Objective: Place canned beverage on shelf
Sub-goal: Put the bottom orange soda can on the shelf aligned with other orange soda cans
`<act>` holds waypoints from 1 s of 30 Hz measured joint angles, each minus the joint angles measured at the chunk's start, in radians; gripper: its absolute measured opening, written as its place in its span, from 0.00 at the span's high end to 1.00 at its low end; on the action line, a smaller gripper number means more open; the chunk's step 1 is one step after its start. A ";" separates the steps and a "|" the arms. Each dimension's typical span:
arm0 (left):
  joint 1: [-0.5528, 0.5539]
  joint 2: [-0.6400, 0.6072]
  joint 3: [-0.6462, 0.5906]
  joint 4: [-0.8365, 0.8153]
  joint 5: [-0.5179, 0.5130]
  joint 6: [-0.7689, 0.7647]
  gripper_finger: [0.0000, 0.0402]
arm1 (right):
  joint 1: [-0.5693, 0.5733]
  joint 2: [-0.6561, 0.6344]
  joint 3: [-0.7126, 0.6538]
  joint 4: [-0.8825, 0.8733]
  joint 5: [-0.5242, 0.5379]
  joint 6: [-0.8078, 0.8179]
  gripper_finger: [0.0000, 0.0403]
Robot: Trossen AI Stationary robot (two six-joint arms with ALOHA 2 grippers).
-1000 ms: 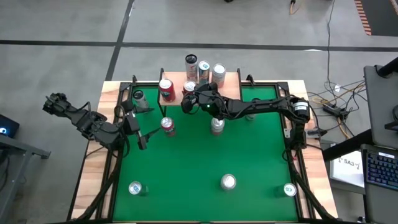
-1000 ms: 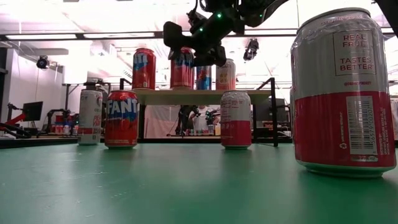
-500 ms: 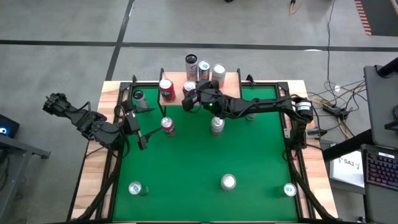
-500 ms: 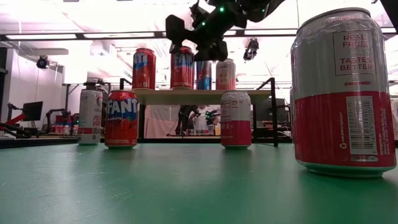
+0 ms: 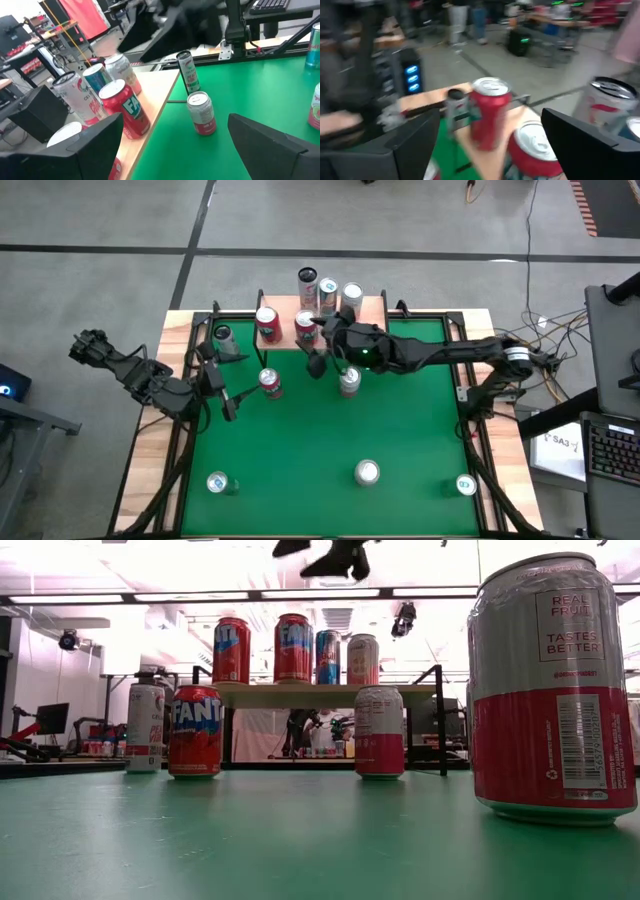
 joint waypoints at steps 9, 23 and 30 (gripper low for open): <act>0.021 0.045 -0.032 -0.004 0.019 -0.089 0.26 | 0.001 -0.132 0.000 -0.356 -0.117 0.047 0.51; 0.330 0.155 -0.058 0.000 0.212 -0.035 0.91 | 0.001 -0.106 0.000 -0.420 -0.117 -0.018 0.97; 0.579 0.161 -0.063 0.008 0.361 0.076 0.99 | 0.001 -0.084 0.000 -0.423 -0.117 -0.039 0.97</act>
